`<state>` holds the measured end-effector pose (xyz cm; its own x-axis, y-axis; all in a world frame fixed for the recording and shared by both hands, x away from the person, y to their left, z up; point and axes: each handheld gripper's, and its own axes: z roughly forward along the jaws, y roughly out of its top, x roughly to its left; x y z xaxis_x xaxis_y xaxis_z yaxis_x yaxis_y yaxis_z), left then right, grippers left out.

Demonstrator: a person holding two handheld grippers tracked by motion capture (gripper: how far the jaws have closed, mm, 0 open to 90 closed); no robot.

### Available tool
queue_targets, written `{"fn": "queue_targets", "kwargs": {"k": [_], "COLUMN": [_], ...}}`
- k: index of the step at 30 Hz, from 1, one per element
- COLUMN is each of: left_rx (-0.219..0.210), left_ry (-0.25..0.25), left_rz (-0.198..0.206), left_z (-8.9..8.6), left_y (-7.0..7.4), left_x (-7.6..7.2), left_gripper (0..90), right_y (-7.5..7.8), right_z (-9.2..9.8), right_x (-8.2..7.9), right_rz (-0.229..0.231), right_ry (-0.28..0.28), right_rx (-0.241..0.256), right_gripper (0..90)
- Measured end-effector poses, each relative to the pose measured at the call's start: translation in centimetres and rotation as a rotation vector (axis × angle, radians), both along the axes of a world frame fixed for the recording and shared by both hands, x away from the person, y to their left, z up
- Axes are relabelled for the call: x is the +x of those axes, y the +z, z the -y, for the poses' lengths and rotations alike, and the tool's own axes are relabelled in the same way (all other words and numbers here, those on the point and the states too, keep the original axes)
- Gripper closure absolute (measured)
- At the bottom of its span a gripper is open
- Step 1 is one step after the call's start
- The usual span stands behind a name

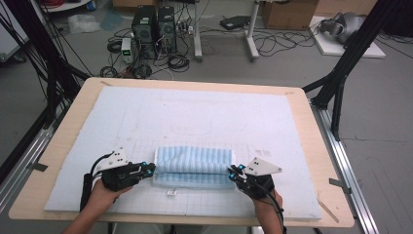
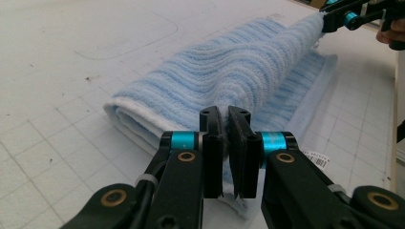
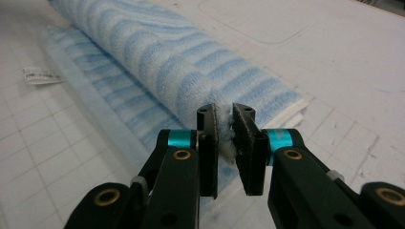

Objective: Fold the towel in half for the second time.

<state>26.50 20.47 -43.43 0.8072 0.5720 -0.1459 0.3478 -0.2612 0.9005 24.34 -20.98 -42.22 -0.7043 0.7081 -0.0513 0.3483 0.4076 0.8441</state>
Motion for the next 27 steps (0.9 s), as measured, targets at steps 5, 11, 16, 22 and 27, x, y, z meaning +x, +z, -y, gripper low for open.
{"fn": "queue_targets", "kwargs": {"k": [5,11,16,22,27], "left_rx": [0.002,0.003,0.008,-0.034,-0.089], "left_ry": [-0.013,-0.027,-0.033,0.022,0.066], "left_rz": [0.000,-0.004,-0.032,-0.031,-0.029], "left_z": [0.0,-0.1,0.2,-0.5,-0.6], "left_y": [-0.3,-0.2,-0.6,-0.2,0.5], "left_x": [-0.3,-0.8,-1.1,-0.5,0.4], "left_gripper": [83.9,83.9,75.8,55.1,53.9], "right_y": [-0.1,0.0,-0.3,0.0,0.8], "right_z": [-0.1,-0.2,-0.2,0.4,1.0], "right_x": [-0.5,-1.1,-1.4,-1.6,-1.3], "right_rz": [-0.001,0.000,-0.025,-0.028,-0.013], "right_ry": [0.020,0.035,0.038,0.021,-0.014], "right_rx": [-0.023,-0.037,-0.052,-0.024,0.075], "right_gripper": [82.7,83.1,82.0,68.7,62.7]}}
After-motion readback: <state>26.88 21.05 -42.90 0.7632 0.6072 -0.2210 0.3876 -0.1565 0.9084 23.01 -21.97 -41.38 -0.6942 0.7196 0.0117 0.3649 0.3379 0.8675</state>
